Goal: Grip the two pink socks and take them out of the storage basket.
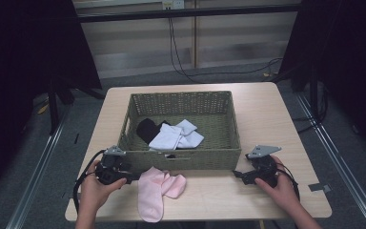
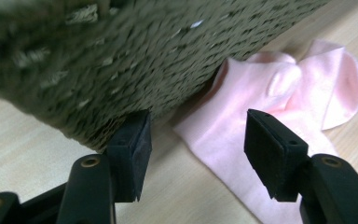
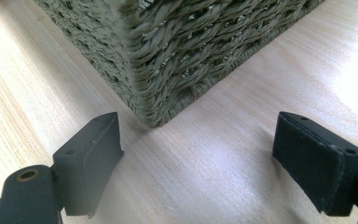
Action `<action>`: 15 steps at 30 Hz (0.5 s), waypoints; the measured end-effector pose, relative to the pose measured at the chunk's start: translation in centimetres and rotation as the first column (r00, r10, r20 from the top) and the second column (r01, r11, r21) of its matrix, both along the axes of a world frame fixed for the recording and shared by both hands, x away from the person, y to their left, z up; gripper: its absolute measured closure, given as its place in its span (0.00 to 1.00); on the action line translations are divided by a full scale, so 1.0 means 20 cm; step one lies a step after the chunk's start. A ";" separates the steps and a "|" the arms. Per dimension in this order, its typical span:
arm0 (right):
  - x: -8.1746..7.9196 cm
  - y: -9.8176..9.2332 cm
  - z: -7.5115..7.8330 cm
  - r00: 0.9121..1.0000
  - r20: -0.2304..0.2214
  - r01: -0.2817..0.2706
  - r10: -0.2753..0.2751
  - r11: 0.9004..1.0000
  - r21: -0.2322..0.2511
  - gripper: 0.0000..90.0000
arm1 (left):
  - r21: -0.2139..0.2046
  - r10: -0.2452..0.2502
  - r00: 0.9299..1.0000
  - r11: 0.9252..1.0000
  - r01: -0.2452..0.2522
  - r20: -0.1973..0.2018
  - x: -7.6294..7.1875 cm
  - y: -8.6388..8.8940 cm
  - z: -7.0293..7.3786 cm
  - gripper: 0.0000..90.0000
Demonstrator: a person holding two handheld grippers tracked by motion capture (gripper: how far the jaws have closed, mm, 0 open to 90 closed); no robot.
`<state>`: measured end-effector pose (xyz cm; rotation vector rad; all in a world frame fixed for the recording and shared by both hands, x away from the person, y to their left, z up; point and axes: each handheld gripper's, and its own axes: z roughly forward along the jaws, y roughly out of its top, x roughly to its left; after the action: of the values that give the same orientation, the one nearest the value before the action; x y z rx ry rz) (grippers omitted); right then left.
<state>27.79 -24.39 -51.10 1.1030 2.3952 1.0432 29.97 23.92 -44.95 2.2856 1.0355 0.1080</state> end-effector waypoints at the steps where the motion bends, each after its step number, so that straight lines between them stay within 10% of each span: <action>1: 0.00 0.00 0.00 1.000 0.000 0.000 0.000 1.000 0.000 0.16 | 0.000 0.010 1.000 1.000 -0.010 -0.003 0.00 0.00 -0.01 0.46; 15: 0.00 0.00 0.00 1.000 0.000 0.000 0.000 1.000 0.000 0.16 | 0.009 0.005 1.000 1.000 -0.005 0.017 -0.01 0.06 -0.12 0.44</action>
<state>27.79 -24.39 -51.10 1.1032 2.3954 1.0431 29.78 25.11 -47.37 2.2867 1.0339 0.1336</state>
